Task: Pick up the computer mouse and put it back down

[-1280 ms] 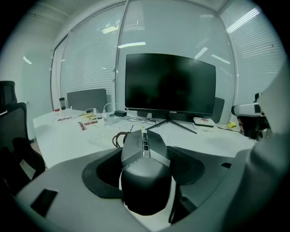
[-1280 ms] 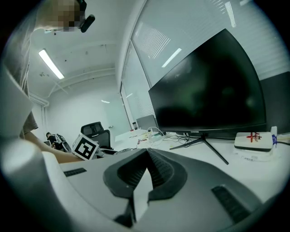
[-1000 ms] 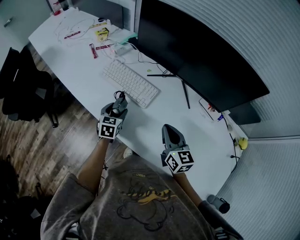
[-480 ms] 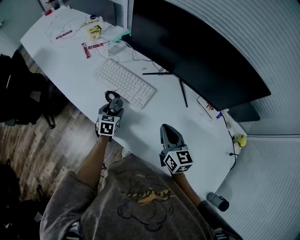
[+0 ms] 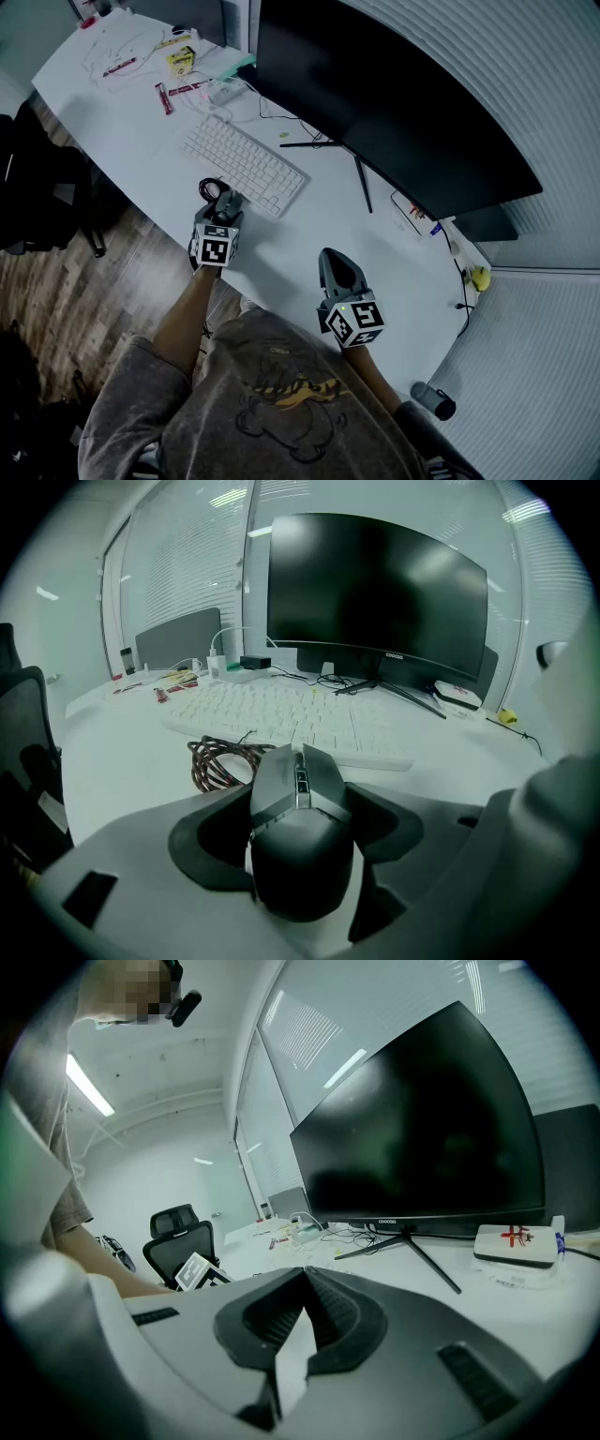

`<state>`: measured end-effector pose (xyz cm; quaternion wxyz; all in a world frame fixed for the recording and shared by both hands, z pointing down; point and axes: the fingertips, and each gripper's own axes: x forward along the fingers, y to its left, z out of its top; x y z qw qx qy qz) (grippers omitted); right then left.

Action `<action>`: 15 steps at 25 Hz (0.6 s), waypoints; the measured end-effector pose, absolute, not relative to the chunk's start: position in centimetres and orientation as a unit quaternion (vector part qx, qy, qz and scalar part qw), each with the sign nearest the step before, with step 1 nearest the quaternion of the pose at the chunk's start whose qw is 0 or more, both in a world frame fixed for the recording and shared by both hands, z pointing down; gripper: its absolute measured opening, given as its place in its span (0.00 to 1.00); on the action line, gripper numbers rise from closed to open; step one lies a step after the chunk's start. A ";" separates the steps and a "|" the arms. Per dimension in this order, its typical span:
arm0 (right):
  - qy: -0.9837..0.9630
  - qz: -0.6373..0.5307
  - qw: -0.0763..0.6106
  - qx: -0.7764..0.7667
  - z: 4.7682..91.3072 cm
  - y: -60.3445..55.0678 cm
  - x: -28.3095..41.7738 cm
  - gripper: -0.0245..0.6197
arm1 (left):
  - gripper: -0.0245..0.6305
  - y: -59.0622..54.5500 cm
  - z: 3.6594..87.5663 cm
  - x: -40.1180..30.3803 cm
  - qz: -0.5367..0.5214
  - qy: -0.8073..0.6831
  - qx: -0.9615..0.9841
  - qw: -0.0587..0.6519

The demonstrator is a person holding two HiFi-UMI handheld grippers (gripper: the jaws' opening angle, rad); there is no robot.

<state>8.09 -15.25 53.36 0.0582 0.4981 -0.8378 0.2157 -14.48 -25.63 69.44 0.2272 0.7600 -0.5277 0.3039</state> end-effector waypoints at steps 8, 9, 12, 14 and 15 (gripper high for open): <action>-0.837 0.215 0.061 0.499 53.3 -15.1 8.2 0.05 | 0.51 -25.7 69.4 -14.4 0.316 -0.532 0.754 0.222; -0.838 0.215 0.061 0.499 53.3 -15.1 8.2 0.05 | 0.51 -25.6 69.3 -14.3 0.316 -0.531 0.754 0.224; -0.838 0.213 0.061 0.498 53.2 -15.0 8.3 0.05 | 0.51 -25.4 69.2 -14.2 0.309 -0.530 0.757 0.227; -0.839 0.212 0.061 0.497 53.1 -15.0 8.3 0.05 | 0.51 -25.4 68.7 -14.1 0.297 -0.534 0.760 0.222; -0.840 0.212 0.060 0.497 53.1 -15.0 8.2 0.05 | 0.51 -25.5 68.4 -14.1 0.290 -0.537 0.761 0.219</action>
